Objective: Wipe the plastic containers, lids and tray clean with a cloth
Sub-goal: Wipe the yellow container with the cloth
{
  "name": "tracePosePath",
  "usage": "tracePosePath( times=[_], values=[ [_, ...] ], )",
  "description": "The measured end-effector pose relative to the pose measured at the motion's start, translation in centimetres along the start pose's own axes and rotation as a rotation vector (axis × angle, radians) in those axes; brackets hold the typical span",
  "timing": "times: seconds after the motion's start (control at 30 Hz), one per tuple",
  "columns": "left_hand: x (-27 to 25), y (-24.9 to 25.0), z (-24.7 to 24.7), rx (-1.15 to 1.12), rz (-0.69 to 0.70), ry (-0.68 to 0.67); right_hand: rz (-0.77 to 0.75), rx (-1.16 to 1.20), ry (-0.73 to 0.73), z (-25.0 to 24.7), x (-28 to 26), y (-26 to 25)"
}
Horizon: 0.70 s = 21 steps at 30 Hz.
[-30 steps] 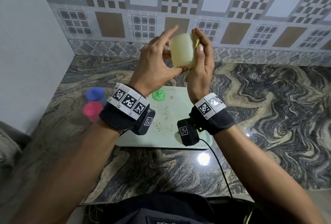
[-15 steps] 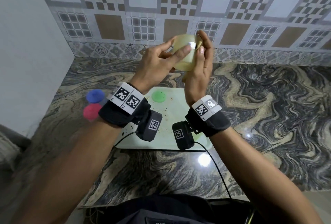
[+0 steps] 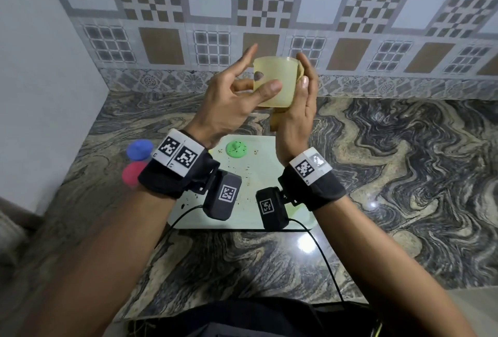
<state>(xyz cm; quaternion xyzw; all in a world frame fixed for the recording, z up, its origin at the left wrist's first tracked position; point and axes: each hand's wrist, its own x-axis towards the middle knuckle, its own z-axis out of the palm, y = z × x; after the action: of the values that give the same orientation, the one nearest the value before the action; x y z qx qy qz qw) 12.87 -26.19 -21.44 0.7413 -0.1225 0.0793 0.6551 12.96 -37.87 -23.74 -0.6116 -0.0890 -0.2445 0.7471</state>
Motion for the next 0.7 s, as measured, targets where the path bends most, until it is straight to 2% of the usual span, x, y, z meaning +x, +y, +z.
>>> tracePosePath(
  times=[0.07, 0.17, 0.23, 0.3, 0.37, 0.47, 0.57, 0.7],
  values=[
    [0.1, -0.1, -0.5, -0.082, -0.006, -0.049, 0.034, -0.110, 0.018, -0.6, 0.7, 0.3],
    [0.4, -0.4, -1.2, 0.018, -0.007, -0.063, 0.008, -0.085, -0.001, -1.4, 1.6, 0.0],
    [0.3, -0.5, -1.2, 0.024, -0.020, -0.066, -0.123, -0.115, -0.137, -1.5, 2.3, -0.6],
    [0.3, -0.7, -1.3, -0.093, -0.040, -0.108, -0.295, -0.287, -0.343, -1.7, 2.7, -0.6],
    [0.3, -0.7, -1.5, -0.218, -0.075, -0.161, -0.383, -0.358, -0.414, -1.9, 2.7, -0.1],
    [0.0, -0.8, -1.4, -0.248, -0.114, -0.209, -0.408, -0.311, -0.377, -2.0, 2.3, 0.3],
    [-0.3, -0.8, -1.3, -0.149, -0.066, -0.159, -0.415, -0.357, -0.380, -2.0, 1.7, 0.8],
    [-0.4, -0.7, -1.9, -0.313, -0.100, -0.162, -0.392, -0.272, -0.366, -2.5, 1.6, 1.7]
  ],
)
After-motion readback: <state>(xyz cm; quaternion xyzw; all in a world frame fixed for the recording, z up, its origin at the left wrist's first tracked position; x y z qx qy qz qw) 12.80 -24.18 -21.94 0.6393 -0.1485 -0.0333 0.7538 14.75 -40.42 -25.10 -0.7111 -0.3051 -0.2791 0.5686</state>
